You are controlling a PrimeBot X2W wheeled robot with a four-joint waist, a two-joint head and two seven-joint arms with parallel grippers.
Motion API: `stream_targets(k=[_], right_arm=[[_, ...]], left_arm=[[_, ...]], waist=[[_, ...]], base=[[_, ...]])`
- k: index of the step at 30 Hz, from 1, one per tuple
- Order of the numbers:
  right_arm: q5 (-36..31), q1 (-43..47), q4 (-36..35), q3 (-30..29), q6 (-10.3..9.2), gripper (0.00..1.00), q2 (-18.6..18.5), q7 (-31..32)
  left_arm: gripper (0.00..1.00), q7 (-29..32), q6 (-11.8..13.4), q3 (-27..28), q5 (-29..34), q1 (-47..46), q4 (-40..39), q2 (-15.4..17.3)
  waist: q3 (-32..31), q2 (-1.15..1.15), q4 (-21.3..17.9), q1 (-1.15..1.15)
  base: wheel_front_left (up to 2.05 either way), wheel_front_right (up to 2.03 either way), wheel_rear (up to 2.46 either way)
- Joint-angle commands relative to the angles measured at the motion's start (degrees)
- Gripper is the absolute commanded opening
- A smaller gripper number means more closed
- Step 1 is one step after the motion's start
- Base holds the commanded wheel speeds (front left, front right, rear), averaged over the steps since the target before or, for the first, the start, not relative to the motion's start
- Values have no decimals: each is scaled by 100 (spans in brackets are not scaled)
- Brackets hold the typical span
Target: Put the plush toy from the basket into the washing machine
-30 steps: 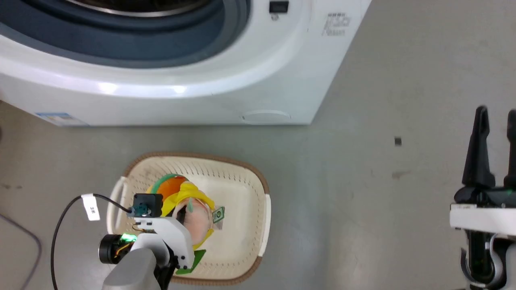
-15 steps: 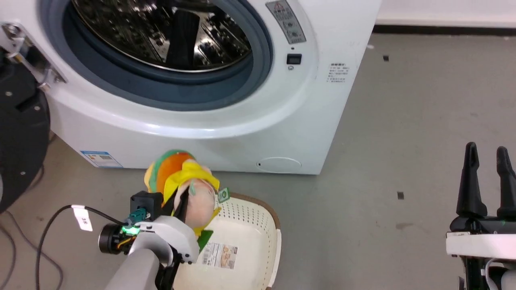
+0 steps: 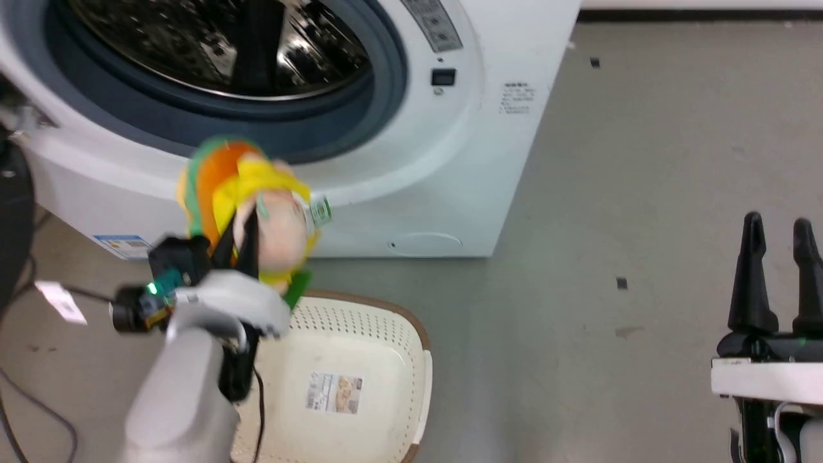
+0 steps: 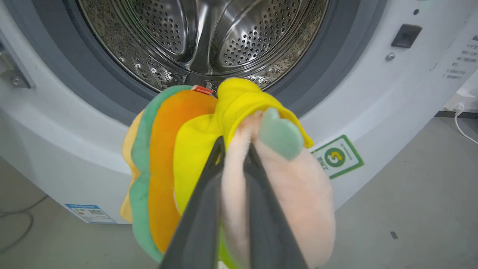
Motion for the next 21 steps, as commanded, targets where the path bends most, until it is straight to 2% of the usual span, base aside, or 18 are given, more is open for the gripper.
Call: stream_targets(k=[1, 11, 21], right_arm=[[36, -145, -45, 6, 5, 100, -3, -25], [200, -584, -138, 65, 5, 100, -3, -25], [403, -954, -299, 66, 5, 100, -3, -25]], left_arm=[[0, -32, 8, 93, 60, -271, -50, 49], [0, -32, 79, 600, 321, -1555, 4, 441], [0, -32, 129, 935, 473, -3268, 683, 981]], waist=[[289, 0, -207, 0], [1199, 0, -789, 0], [2132, 0, -1104, 0]], base=[[0, 0, 0], [0, 0, 0], [0, 0, 0]])
